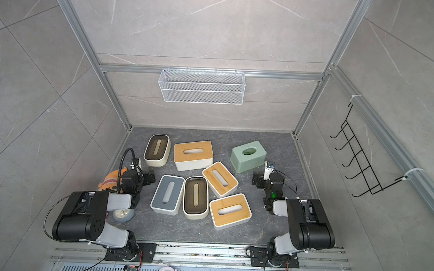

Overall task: Stack the tissue boxes
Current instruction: Pick up the tissue box from the center of the board.

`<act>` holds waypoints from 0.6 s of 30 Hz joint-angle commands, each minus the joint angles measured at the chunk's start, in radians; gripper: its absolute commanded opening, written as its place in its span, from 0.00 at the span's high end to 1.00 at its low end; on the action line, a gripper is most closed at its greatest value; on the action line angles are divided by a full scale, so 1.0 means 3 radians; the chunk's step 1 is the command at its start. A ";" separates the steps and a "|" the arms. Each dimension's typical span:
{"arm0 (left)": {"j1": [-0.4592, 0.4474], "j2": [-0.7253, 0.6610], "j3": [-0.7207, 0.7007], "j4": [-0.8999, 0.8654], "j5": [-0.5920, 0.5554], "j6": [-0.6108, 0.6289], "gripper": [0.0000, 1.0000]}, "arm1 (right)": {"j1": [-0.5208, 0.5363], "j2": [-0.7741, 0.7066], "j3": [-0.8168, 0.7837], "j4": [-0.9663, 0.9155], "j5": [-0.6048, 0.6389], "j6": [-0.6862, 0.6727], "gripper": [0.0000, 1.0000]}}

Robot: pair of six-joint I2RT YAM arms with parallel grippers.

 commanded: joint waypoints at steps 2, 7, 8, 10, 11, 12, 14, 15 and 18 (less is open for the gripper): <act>-0.0046 -0.0255 0.0243 -0.0223 -0.0259 0.0048 0.00 | 0.0022 -0.0060 0.0129 -0.0060 0.0238 0.0154 0.00; -0.0112 -0.0745 0.0748 -0.1476 -0.0725 -0.0339 0.00 | 0.0028 -0.0489 0.0575 -0.1223 0.0321 0.0239 0.00; -0.0143 -0.0773 0.0812 -0.1641 -0.0773 -0.0473 0.00 | 0.0032 -0.0545 0.0620 -0.1319 0.0301 0.0264 0.00; -0.0260 -0.0878 0.0882 -0.1869 -0.0891 -0.0704 0.00 | 0.0041 -0.0708 0.0667 -0.1466 0.0450 0.0526 0.00; -0.0316 -0.0952 0.0929 -0.2028 -0.0909 -0.0855 0.00 | 0.0042 -0.0786 0.0718 -0.1602 0.0602 0.0748 0.00; -0.0354 -0.1030 0.0984 -0.2179 -0.0906 -0.0971 0.00 | 0.0041 -0.0832 0.0819 -0.1810 0.0753 0.0935 0.00; -0.0391 -0.1190 0.1176 -0.2685 -0.0846 -0.1458 0.00 | 0.0039 -0.0822 0.1260 -0.2617 0.1077 0.1433 0.00; -0.0391 -0.1250 0.1288 -0.2941 -0.0790 -0.1686 0.00 | 0.0038 -0.0745 0.1486 -0.2980 0.1134 0.1571 0.00; -0.0391 -0.1421 0.1585 -0.3577 -0.0452 -0.2004 0.00 | 0.0035 -0.0417 0.2140 -0.3852 0.1364 0.2004 0.00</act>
